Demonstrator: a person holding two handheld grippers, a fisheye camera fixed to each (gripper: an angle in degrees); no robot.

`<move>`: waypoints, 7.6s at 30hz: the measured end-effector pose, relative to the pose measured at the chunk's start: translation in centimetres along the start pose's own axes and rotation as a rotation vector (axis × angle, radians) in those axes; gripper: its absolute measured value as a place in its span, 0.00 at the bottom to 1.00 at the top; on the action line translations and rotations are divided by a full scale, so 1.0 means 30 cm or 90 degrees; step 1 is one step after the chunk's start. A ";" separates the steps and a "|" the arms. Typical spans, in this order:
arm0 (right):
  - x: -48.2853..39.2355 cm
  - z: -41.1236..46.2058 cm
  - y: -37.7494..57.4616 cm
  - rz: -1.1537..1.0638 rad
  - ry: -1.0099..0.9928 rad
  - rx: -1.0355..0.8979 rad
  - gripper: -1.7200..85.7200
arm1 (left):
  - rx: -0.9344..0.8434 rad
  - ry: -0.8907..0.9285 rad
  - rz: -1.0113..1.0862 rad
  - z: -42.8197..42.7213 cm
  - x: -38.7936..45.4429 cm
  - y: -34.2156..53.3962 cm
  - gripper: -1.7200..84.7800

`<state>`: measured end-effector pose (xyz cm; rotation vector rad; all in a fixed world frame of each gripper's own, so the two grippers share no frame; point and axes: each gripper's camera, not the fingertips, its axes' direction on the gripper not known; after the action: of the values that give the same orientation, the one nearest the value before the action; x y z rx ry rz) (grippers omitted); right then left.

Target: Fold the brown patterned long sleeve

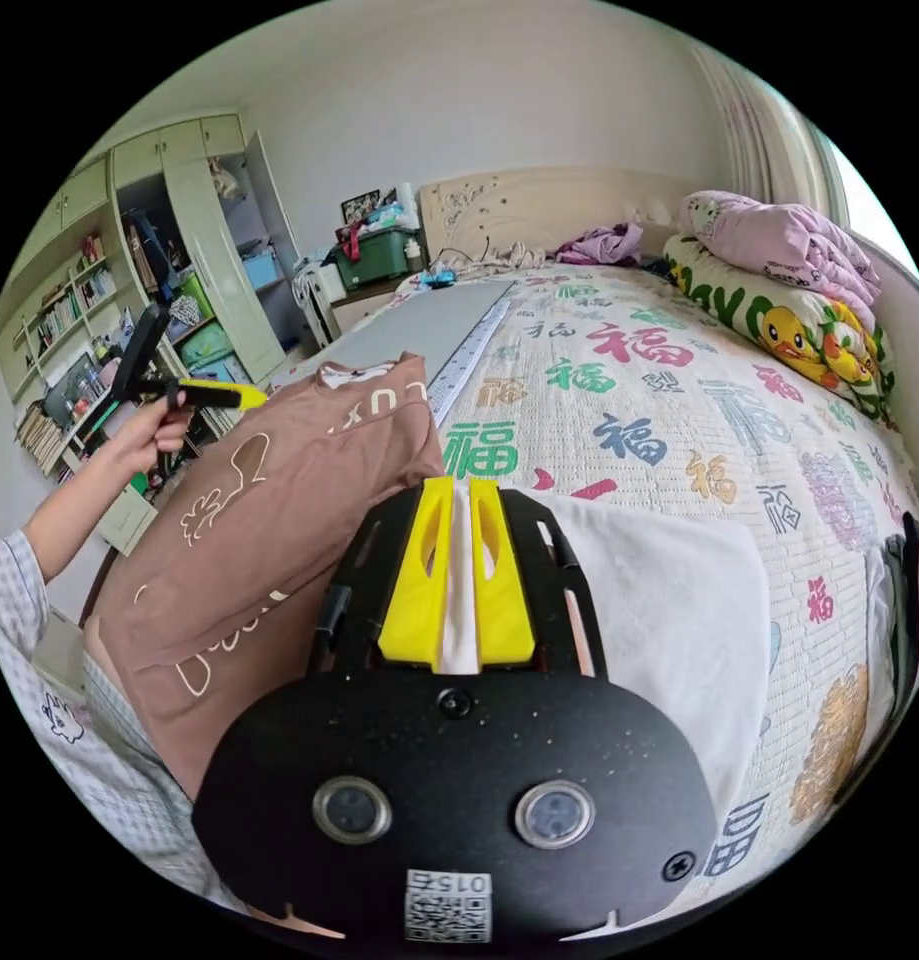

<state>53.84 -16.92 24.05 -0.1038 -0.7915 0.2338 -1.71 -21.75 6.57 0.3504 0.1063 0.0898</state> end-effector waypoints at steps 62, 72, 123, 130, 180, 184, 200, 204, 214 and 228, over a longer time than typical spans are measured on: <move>-0.809 0.758 0.967 -0.222 -0.024 -0.220 0.01 | 0.452 0.298 -0.921 -0.870 -1.949 1.752 0.21; -0.772 0.843 1.080 -0.231 -0.037 -0.215 0.01 | 0.525 0.218 -0.923 -0.725 -2.053 1.649 0.13; -0.620 0.665 0.636 0.051 -0.168 -0.070 0.04 | -0.017 -0.191 0.116 -0.341 0.438 0.639 0.07; -0.578 0.479 0.854 0.112 -0.140 -0.081 0.08 | -0.013 -0.127 0.082 -0.368 0.325 0.652 0.08; -0.745 0.729 -0.190 -0.050 -0.196 -0.195 0.14 | 0.221 0.137 -0.406 -0.622 -1.086 0.907 0.17; -0.880 1.110 -0.389 -0.030 -0.219 -0.224 0.16 | 0.273 0.213 -0.435 -0.597 -1.203 0.931 0.15; -1.177 1.556 -0.588 -0.082 0.061 -0.285 0.02 | 0.349 0.207 -0.522 -0.627 -1.315 1.048 0.04; -1.143 1.475 -0.585 -0.071 0.051 -0.281 0.03 | 0.339 0.217 -0.536 -0.602 -1.309 1.039 0.04; -0.887 0.718 -0.291 -0.137 -0.196 -0.316 0.12 | 0.336 0.068 -0.380 -0.782 -0.982 0.891 0.11; -0.687 0.245 0.265 0.093 -0.235 -0.241 0.15 | 0.086 0.244 0.072 -0.468 0.043 0.788 0.14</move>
<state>33.27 -14.25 13.50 -0.4865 -1.1930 0.2423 -3.76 5.22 1.56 0.4705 0.4735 0.2624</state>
